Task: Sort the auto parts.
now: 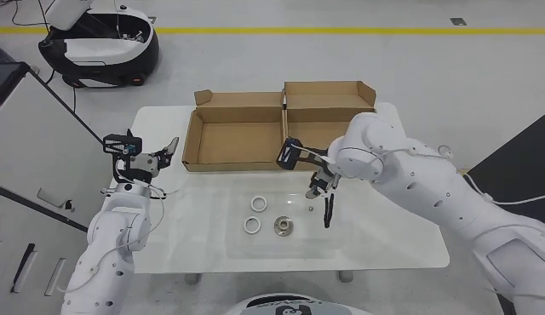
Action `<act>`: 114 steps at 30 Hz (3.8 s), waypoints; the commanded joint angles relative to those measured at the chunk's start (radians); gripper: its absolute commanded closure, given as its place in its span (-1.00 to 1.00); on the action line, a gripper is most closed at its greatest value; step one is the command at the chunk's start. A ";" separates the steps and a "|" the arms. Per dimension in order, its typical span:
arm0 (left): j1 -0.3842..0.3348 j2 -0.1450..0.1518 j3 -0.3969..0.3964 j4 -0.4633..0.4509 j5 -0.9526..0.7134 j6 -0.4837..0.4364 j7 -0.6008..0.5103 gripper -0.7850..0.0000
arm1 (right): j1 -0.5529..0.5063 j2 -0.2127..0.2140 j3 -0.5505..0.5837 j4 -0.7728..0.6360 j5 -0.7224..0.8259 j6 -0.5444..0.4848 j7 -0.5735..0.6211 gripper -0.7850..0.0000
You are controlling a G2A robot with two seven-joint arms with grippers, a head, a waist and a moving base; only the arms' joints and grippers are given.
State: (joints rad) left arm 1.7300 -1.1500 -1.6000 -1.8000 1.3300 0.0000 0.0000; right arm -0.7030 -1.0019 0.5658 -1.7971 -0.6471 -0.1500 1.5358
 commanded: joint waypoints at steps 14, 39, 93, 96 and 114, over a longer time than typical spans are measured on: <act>0.000 0.000 0.000 0.000 0.000 0.000 0.000 -1.00 | 0.098 0.000 -0.177 -0.014 0.092 0.121 0.000 -1.00; 0.000 0.000 0.000 0.000 0.000 0.000 0.000 -1.00 | 0.057 -0.029 -0.249 0.111 0.077 0.134 -0.030 0.01; 0.000 0.000 0.000 0.000 0.000 0.000 0.000 -1.00 | 0.002 -0.161 -0.248 0.310 -0.057 0.121 -0.038 1.00; 0.000 0.000 0.000 0.000 0.000 0.000 0.000 -1.00 | -0.002 -0.161 -0.241 0.307 -0.064 0.120 -0.032 1.00; 0.000 0.000 0.000 0.000 0.000 0.000 0.000 -1.00 | -0.022 -0.162 -0.199 0.257 -0.092 0.104 -0.008 1.00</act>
State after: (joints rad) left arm 1.7300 -1.1500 -1.6000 -1.8000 1.3300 0.0000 0.0000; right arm -0.7244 -1.1639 0.3652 -1.5372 -0.7378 -0.0452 1.5261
